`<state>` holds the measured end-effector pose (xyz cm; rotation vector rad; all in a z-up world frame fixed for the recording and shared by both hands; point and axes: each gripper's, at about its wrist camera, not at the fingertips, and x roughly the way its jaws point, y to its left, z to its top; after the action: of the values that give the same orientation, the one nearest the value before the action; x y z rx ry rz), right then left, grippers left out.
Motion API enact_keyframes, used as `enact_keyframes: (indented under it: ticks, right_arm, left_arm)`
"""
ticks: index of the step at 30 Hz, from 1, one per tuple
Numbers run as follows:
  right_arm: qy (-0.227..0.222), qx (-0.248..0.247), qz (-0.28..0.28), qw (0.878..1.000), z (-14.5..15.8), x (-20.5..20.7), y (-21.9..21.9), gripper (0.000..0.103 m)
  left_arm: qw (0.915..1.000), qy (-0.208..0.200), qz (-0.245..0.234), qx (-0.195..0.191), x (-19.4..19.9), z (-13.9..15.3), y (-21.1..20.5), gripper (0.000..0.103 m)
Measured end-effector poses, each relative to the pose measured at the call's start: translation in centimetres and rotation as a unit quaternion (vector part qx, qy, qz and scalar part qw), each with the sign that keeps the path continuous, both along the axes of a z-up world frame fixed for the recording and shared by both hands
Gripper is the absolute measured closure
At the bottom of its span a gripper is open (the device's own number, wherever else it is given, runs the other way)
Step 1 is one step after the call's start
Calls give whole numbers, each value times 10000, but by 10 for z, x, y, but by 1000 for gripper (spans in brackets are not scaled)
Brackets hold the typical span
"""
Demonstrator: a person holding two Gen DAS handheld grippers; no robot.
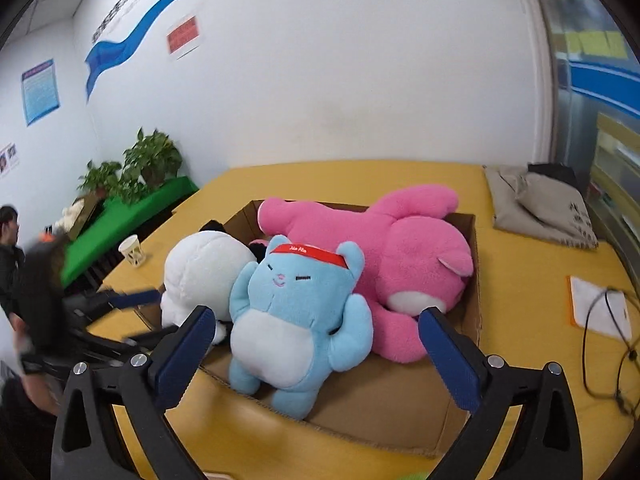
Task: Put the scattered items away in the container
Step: 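Lower the blue bear into the box and open both grippers, then withdraw both grippers and move them toward the green-haired pink pig plush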
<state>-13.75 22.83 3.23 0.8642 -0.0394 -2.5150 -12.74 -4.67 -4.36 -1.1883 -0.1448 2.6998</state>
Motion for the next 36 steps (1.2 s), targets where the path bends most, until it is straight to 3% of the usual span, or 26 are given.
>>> enact_keyframes:
  ticks: [3,5,8,10,16,19,25,30,33,36]
  right_arm:
    - [-608,57,-312,9976,-33,-15,-15,0]
    - [-1370,114,-475,9894,-72,-29,-20,0]
    - [-1763,273,-473,9828,-109,-31,-33,1]
    - [-1556,621,-573,9842,-112,-27,-39,2]
    - [-1210,841,-910,9849,-105,-17,-29,2]
    - [-814,854,-901,9889,-81,3,-25,1]
    - [-142,879,-766,9931,-36,56,-15,0]
    - [140,1008,-996,9898,-23,86,-9,0]
    - [250,1169,-965,9881,-20,93,-9,0]
    - [175,1019,-797,9914,-20,99,-3,0]
  left_arm:
    - [9981,-152,56,592,1,-23,-11,24]
    - [9974,-109,115,696,5,-22,-12,23]
    - [9954,-185,127,934,8,-22,-14,24]
    - [9957,-231,25,894,13,-21,-10,24]
    - [9997,-37,61,252,21,-18,5,23]
    - [9988,409,266,67,35,1,10,23]
    - [9923,1210,240,-124,80,47,40,23]
    - [9902,1389,112,-36,99,57,64,22]
    - [9910,1334,102,-16,102,58,71,22]
    - [9927,1196,58,174,103,53,73,22]
